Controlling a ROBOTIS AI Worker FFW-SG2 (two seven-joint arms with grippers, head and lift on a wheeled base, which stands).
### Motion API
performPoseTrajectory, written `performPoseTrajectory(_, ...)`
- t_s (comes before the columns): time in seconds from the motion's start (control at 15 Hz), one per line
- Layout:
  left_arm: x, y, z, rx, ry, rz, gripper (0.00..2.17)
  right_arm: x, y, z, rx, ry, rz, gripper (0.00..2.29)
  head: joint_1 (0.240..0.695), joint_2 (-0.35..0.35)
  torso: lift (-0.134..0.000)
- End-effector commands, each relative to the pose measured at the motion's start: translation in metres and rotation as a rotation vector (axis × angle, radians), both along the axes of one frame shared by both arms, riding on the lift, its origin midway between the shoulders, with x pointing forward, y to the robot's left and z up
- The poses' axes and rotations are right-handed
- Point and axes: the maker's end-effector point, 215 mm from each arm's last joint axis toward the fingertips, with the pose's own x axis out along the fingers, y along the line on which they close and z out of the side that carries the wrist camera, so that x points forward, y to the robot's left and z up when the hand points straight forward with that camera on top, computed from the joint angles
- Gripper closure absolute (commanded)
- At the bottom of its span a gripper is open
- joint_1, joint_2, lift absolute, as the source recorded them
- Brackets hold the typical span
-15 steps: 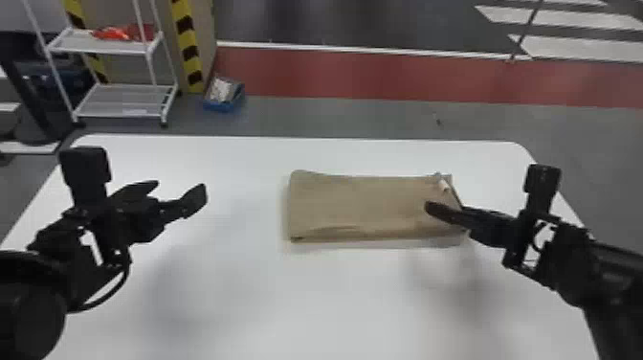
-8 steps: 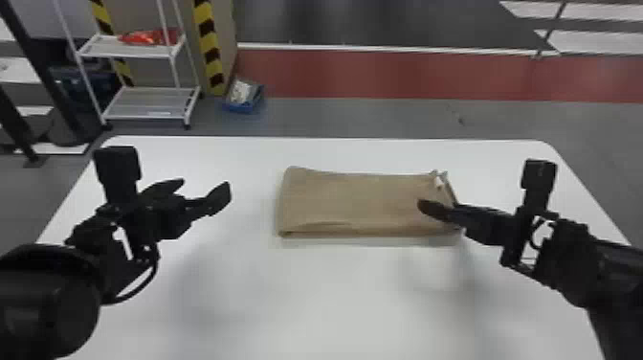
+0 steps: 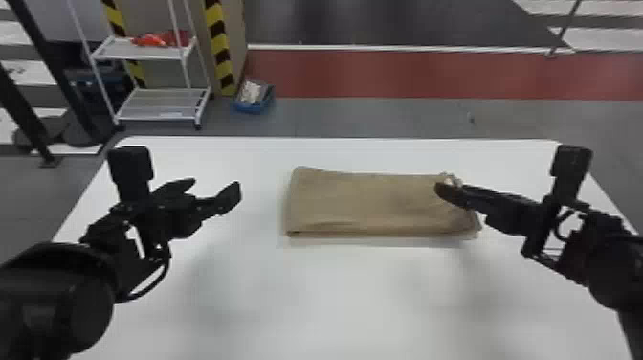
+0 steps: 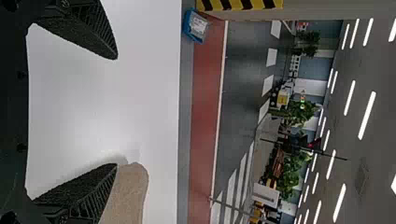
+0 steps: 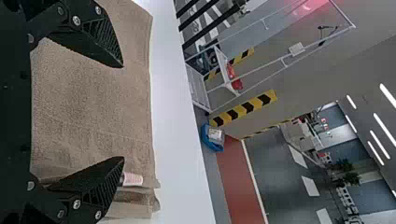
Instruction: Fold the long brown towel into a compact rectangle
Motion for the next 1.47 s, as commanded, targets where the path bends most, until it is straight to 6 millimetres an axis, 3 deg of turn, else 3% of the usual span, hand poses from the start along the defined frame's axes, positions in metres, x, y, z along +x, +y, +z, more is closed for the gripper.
performPoseTrajectory(0.0,0.0,-0.002,-0.001,-0.002,-0.002,-0.004,0.07,0.001,-0.01,0.002,-0.023,0.002,-0.02,0.21,0.695,-0.015,-0.123)
performPoseTrajectory(0.13,0.0,-0.003,-0.002,-0.001,0.0,-0.007,0.07,0.011,-0.014,0.008,-0.04,-0.006,-0.027,0.35,0.695,-0.028,-0.123)
performPoseTrajectory(0.33,0.0,0.0,-0.003,0.001,0.0,-0.008,0.07,0.034,-0.024,0.001,-0.086,0.022,-0.053,0.35,0.695,-0.033,-0.123)
performPoseTrajectory(0.53,-0.001,0.004,-0.004,-0.003,-0.007,-0.01,0.07,0.047,-0.027,-0.019,-0.163,0.074,-0.048,0.35,0.695,-0.039,-0.123)
performPoseTrajectory(0.93,0.0,0.005,-0.002,-0.01,-0.019,-0.006,0.07,0.042,-0.019,-0.033,-0.176,0.106,-0.009,0.35,0.695,-0.03,-0.123)
performPoseTrajectory(1.4,0.0,0.003,-0.001,-0.017,-0.021,-0.009,0.07,0.032,-0.027,-0.053,-0.203,0.168,0.01,0.36,0.695,-0.039,-0.123)
